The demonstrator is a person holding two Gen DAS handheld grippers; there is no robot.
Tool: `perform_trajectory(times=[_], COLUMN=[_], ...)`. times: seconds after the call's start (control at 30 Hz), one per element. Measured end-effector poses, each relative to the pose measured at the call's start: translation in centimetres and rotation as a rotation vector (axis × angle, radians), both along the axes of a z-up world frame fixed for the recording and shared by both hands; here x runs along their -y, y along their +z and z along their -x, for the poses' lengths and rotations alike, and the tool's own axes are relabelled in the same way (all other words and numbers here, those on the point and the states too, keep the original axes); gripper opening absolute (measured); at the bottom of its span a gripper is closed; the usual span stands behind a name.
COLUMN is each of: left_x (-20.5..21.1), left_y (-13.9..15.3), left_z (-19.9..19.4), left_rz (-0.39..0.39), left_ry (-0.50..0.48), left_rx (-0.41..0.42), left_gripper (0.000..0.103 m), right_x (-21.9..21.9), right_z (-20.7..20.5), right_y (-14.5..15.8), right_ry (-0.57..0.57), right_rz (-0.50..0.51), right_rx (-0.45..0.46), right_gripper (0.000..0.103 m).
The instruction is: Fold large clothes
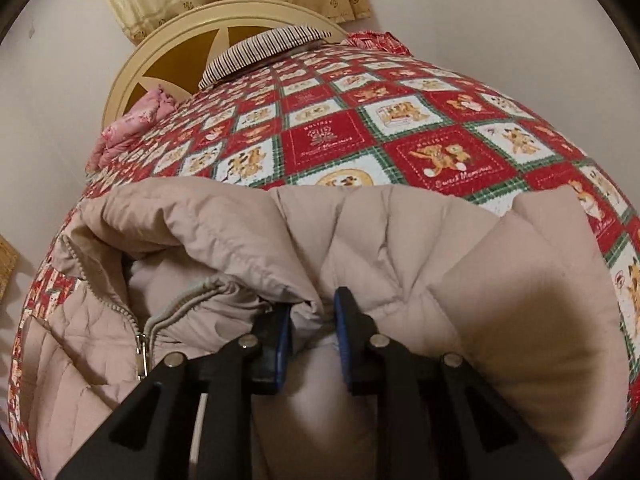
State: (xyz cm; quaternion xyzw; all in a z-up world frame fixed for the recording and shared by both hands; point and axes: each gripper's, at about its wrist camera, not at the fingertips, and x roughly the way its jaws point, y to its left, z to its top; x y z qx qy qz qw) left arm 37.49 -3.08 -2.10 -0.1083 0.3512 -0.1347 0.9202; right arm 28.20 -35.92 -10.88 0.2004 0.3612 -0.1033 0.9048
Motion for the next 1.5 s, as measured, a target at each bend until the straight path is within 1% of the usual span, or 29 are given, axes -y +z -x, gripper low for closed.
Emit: perform_trajectory(times=[0.03, 0.07, 0.1, 0.17, 0.23, 0.27, 0.3, 0.43, 0.5, 0.57, 0.63, 0.67, 0.7, 0.8, 0.87, 0.9, 0.93, 0.97, 1.0, 1.03, 1.1, 1.17, 1.23, 1.27, 1.3, 1.37, 1.43, 1.47, 1.5], left_x=[1.5, 2.4, 3.2, 4.0, 4.2, 4.3, 4.4, 4.4, 3.6, 2.8, 1.9, 1.4, 0.8, 1.2, 1.3, 1.2, 0.9, 0.9, 0.8, 0.8, 0.7, 0.7, 0.6, 0.4, 0.2, -0.4, -1.1, -1.5, -1.9], left_y=[-1.1, -1.9, -2.9, -5.1, -6.5, -7.3, -7.7, -6.9, -6.6, -7.4, -9.3, -10.4, -10.8, -10.7, -10.6, -10.6, -10.6, -10.6, -10.6, -10.6, -10.5, -10.4, -10.4, -10.4, -10.2, -9.5, -8.6, -7.8, -7.0], left_z=[-1.4, -2.0, -2.6, -3.5, -3.4, -3.3, -2.8, 0.4, 2.2, 3.3, 3.9, 4.2, 4.4, 4.5, 4.7, 4.6, 4.6, 4.6, 4.6, 4.5, 4.6, 4.6, 4.3, 4.2, 4.2, 4.5, 5.0, 5.6, 6.2], left_rz=[-0.030, -0.038, -0.029, 0.024, 0.030, 0.037, 0.046, 0.041, 0.055, 0.079, 0.096, 0.137, 0.178, 0.156, 0.156, 0.164, 0.174, 0.184, 0.186, 0.184, 0.173, 0.171, 0.176, 0.179, 0.178, 0.162, 0.153, 0.148, 0.143], left_ry=[-0.008, -0.023, -0.049, -0.069, -0.050, -0.064, -0.081, -0.120, -0.107, -0.072, -0.028, -0.019, -0.008, -0.001, -0.004, -0.006, -0.007, -0.006, -0.003, -0.001, 0.003, 0.006, 0.001, -0.001, 0.003, 0.034, 0.065, 0.092, 0.125], left_rx=[-0.035, -0.068, -0.114, -0.199, -0.246, -0.271, -0.280, -0.209, -0.193, -0.198, -0.205, -0.205, -0.191, -0.169, -0.155, -0.155, -0.155, -0.155, -0.155, -0.155, -0.152, -0.151, -0.156, -0.158, -0.154, -0.124, -0.077, -0.035, 0.016], left_gripper=[0.070, 0.052, 0.048, 0.046, 0.027, 0.015, 0.010, 0.007, 0.007, 0.007, 0.006, 0.006, 0.006, 0.006, 0.006, 0.006, 0.006, 0.006, 0.006, 0.006, 0.006, 0.006, 0.006, 0.006, 0.006, 0.006, 0.006, 0.006, 0.006], right_x=[0.0, 0.1, 0.2, 0.5, 0.7, 0.7, 0.8, 1.2, 1.3, 1.3, 1.3, 1.2, 1.2, 0.9, 0.8, 0.8, 0.8, 0.7, 0.4, -0.1, -1.3, -2.2, -2.6, -2.9, -3.3, -5.3, -7.0, -7.7, -8.4], right_z=[-0.1, 0.0, 0.0, 0.1, 0.2, 0.2, 0.3, 0.3, 0.3, 0.2, 0.1, 0.1, 0.1, 0.0, 0.1, 0.7, 1.9, 3.3, 5.0, 5.7, 4.2, 1.0, -2.7, -5.2, -6.6, -9.4, -10.0, -9.7, -8.9], right_y=[-0.1, -0.1, -0.1, -0.2, -0.3, -0.3, -0.3, -0.5, -0.6, -0.6, -0.6, -0.6, -0.6, -0.5, -0.1, 0.5, 1.5, 2.7, 4.6, 6.1, 8.4, 9.9, 10.3, 9.7, 9.0, 5.8, 2.4, 1.0, 0.3], right_ry=[0.001, 0.002, 0.003, 0.005, 0.007, 0.007, 0.008, 0.006, 0.004, 0.003, 0.004, 0.004, 0.006, 0.016, 0.019, -0.005, -0.058, -0.120, -0.188, -0.197, -0.131, -0.067, -0.026, 0.025, 0.065, 0.175, 0.229, 0.251, 0.269], right_rz=[-0.007, -0.017, -0.026, -0.047, -0.063, -0.070, -0.077, -0.105, -0.109, -0.109, -0.108, -0.107, -0.105, -0.096, -0.097, -0.096, -0.075, -0.038, 0.021, 0.064, 0.113, 0.116, 0.086, 0.043, 0.009, -0.039, 0.007, 0.042, 0.084], right_rx=[0.003, 0.009, 0.013, 0.023, 0.030, 0.033, 0.037, 0.048, 0.048, 0.045, 0.043, 0.042, 0.041, 0.040, 0.034, 0.033, 0.059, 0.115, 0.197, 0.247, 0.269, 0.258, 0.236, 0.182, 0.139, -0.010, -0.140, -0.153, -0.108], right_gripper=[0.022, 0.022, 0.022, 0.022, 0.023, 0.023, 0.023, 0.022, 0.022, 0.022, 0.023, 0.023, 0.024, 0.030, 0.039, 0.040, 0.041, 0.046, 0.046, 0.046, 0.046, 0.046, 0.046, 0.046, 0.046, 0.045, 0.043, 0.043, 0.043])
